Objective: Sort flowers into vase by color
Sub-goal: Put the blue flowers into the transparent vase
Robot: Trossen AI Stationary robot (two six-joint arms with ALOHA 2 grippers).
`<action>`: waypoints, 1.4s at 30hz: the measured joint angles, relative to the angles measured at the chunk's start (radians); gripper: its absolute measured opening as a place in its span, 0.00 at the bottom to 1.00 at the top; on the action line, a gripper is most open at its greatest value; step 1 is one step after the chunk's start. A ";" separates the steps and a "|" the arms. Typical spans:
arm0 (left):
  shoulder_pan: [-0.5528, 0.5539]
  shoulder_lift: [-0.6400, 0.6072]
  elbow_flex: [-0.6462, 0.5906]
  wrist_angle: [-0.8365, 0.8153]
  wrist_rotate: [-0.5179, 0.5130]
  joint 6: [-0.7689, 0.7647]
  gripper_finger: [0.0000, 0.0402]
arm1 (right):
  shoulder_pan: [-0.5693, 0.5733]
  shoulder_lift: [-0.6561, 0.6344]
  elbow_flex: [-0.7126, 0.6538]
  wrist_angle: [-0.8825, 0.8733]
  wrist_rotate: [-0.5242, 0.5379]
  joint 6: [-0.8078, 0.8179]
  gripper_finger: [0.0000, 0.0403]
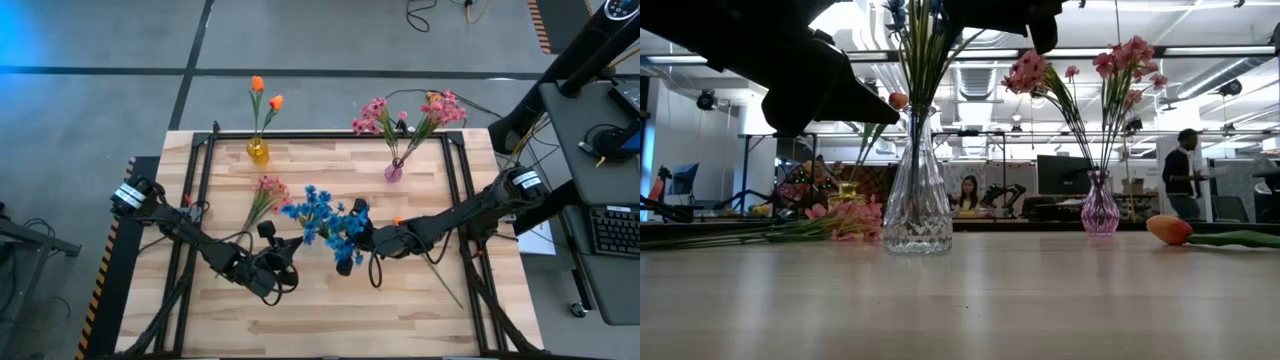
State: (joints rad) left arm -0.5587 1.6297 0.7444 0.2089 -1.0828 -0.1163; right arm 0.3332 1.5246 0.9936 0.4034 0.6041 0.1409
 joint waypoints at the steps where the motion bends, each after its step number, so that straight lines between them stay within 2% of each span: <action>1: 0.000 0.000 0.000 0.000 0.000 0.000 0.00 | 0.000 0.000 0.000 0.000 0.000 -0.003 0.24; 6: 0.000 0.000 0.000 0.000 0.000 0.000 0.00 | 0.000 0.000 0.008 -0.005 -0.003 -0.028 0.10; 10: 0.001 0.000 0.000 0.000 0.000 0.000 0.00 | -0.001 0.000 0.031 -0.014 -0.028 -0.048 0.04; 16: 0.002 0.001 0.000 0.000 0.000 -0.001 0.00 | -0.018 0.006 0.099 -0.167 -0.036 -0.004 0.04; 28: 0.018 0.001 -0.006 -0.002 0.000 -0.001 0.00 | -0.027 0.075 0.213 -0.331 -0.062 0.012 0.04; 42: 0.019 0.002 -0.013 0.002 0.019 -0.008 0.00 | -0.042 0.130 0.225 -0.359 -0.066 0.000 0.04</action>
State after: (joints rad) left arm -0.5396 1.6318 0.7319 0.2104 -1.0637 -0.1246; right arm 0.2916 1.6546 1.2182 0.0444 0.5385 0.1406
